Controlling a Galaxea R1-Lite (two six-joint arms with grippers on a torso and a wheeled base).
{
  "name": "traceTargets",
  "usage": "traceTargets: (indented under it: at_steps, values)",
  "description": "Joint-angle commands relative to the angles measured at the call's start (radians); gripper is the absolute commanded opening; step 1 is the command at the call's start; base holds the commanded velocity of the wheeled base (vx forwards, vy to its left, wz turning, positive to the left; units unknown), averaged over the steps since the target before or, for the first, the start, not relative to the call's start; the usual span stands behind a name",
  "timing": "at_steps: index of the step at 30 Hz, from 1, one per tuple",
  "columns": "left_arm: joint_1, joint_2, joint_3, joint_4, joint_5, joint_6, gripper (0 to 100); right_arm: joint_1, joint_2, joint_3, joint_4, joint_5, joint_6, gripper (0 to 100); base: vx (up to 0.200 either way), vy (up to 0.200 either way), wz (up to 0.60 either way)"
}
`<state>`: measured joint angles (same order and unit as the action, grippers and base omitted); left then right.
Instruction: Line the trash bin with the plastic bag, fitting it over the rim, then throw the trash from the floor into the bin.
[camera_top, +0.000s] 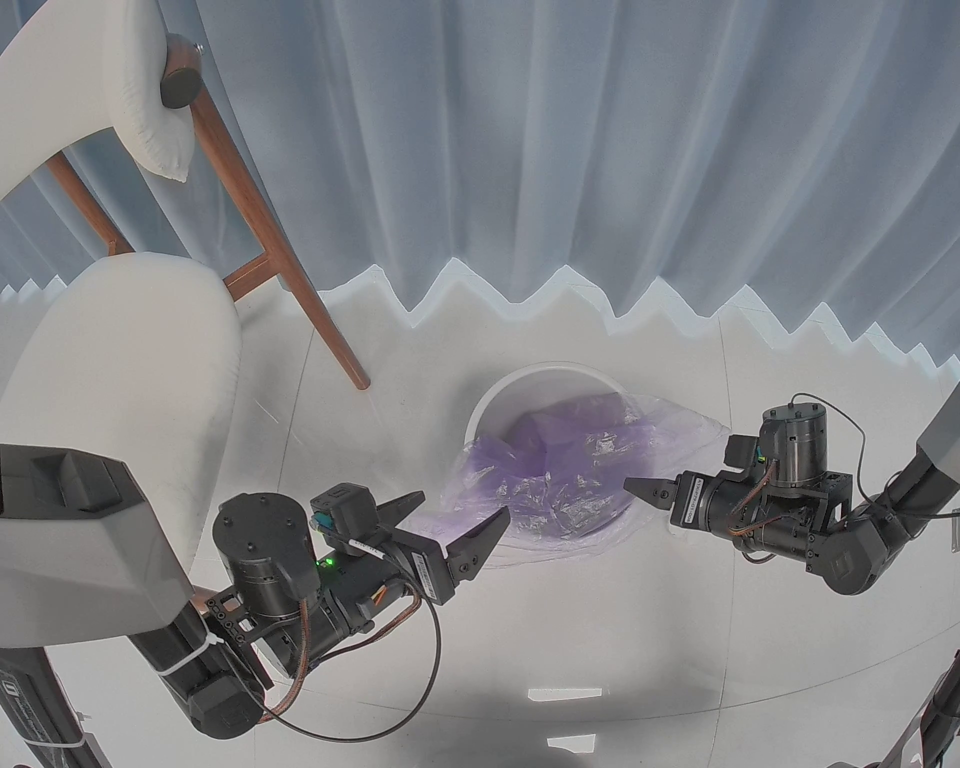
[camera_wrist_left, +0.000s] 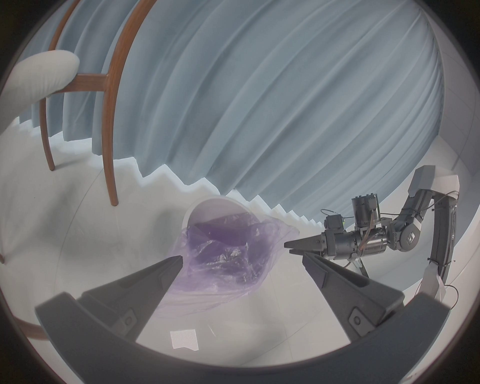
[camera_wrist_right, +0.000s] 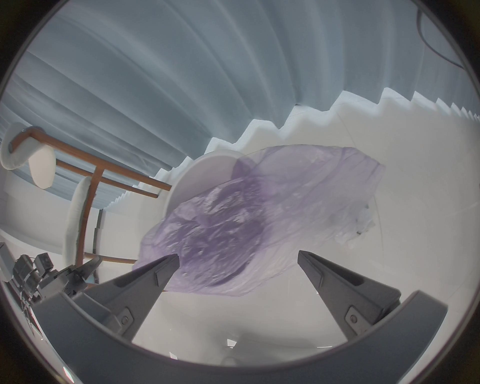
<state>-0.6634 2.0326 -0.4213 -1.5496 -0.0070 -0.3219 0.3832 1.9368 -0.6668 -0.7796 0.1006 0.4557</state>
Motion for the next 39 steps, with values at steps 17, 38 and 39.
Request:
traceTargets:
  at_steps: [17,38,39]
  values:
    - [-0.018,0.058,0.001,-0.001,0.024,0.003,100,-0.014,0.139,-0.033,-0.322,-0.067,-0.012,0,0.000,0.000,0.00]
    - [-0.022,0.060,-0.002,-0.001,0.028,0.007,100,-0.009,0.100,-0.068,-0.489,-0.062,-0.009,0,0.000,0.000,0.00]
    - [-0.022,0.060,-0.002,-0.001,0.028,0.007,100,-0.009,0.100,-0.068,-0.489,-0.062,-0.009,0,0.000,0.000,0.00]
